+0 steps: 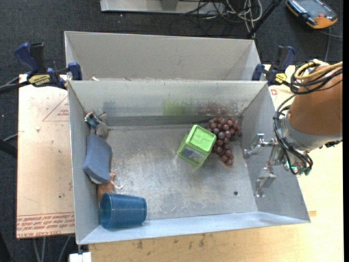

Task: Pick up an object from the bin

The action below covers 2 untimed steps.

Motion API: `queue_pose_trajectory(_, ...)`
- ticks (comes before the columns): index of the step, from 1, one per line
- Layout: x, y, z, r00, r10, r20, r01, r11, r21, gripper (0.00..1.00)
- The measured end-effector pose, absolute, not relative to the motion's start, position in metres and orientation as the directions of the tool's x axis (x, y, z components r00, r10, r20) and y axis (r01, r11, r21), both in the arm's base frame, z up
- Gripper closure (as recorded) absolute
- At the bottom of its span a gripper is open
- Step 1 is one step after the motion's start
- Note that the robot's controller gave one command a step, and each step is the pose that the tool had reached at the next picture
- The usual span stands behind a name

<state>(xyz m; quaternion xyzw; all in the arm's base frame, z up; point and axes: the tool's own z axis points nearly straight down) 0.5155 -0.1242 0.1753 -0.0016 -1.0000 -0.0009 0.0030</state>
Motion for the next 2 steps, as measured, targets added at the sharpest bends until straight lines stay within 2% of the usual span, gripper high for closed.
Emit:
queue_pose_trajectory(1,0.517,-0.124,0.179,-1.000,0.000,-0.001,0.000,1.000,0.000,0.00)
queue_pose_trajectory(2,0.576,-0.103,0.116,-0.999,0.045,-0.011,0.045,0.999,0.000,0.00)
